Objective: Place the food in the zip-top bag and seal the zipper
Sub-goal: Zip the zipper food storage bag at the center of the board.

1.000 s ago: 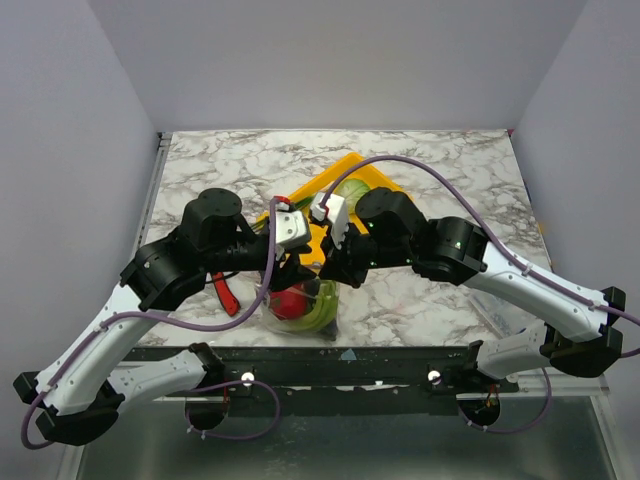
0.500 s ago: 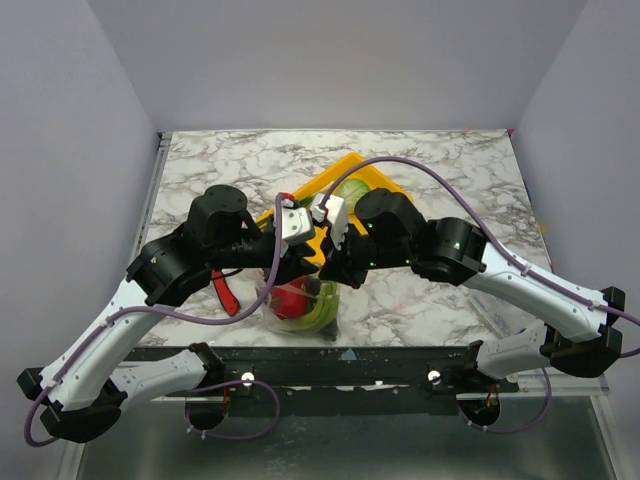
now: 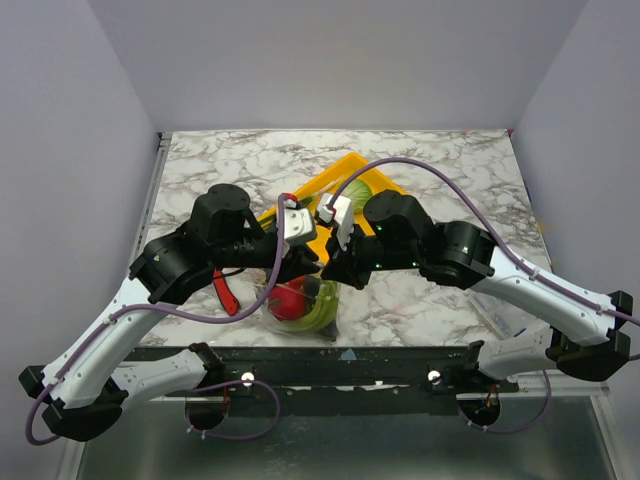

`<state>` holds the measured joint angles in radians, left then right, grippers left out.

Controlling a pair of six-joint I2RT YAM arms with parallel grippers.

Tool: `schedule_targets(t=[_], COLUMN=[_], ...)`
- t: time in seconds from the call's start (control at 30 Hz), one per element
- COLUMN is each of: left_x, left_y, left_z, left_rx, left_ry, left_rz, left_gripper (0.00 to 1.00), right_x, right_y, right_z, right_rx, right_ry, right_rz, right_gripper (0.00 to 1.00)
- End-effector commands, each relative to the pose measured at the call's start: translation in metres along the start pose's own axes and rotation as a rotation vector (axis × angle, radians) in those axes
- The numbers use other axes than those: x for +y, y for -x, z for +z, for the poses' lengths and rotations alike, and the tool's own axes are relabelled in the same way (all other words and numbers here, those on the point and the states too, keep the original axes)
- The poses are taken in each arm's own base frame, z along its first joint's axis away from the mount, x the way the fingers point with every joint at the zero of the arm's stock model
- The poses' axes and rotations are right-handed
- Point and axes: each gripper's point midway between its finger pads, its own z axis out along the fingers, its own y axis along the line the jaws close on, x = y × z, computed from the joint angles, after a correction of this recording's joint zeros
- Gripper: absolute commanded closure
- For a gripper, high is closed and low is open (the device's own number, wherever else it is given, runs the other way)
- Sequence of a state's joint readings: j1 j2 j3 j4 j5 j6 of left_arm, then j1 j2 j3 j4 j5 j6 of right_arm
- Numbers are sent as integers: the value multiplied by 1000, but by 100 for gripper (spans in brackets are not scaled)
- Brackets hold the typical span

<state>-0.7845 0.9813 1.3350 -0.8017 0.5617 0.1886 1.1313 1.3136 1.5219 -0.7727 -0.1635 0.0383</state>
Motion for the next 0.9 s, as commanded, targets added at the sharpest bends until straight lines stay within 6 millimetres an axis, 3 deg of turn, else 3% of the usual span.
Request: schedule_targets(t=[0.0, 0.2, 0.3, 0.4, 0.7, 0.87], left_x=[-7, -6, -8, -9, -14, -15], left_y=[9, 14, 16, 17, 17, 13], left_z=[-3, -2, -3, -3, -1, 1], left_rx=[-40, -60, -69, -71, -63, -49], left_ry=[-41, -36, -47, -52, -95, -104], left_rz=[7, 5, 6, 6, -6, -13], left_gripper=[84, 90, 76, 75, 84, 93], right_x=[5, 5, 5, 5, 6, 5], right_y=[14, 10, 9, 11, 15, 15], right_z=[-10, -5, -3, -3, -2, -4], right_rx=[-75, -55, -49, -60, -79, -96], right_ry=[8, 12, 17, 17, 18, 13], right_rz=[2, 7, 6, 6, 8, 14], right_gripper=[100, 100, 100, 100, 100, 100])
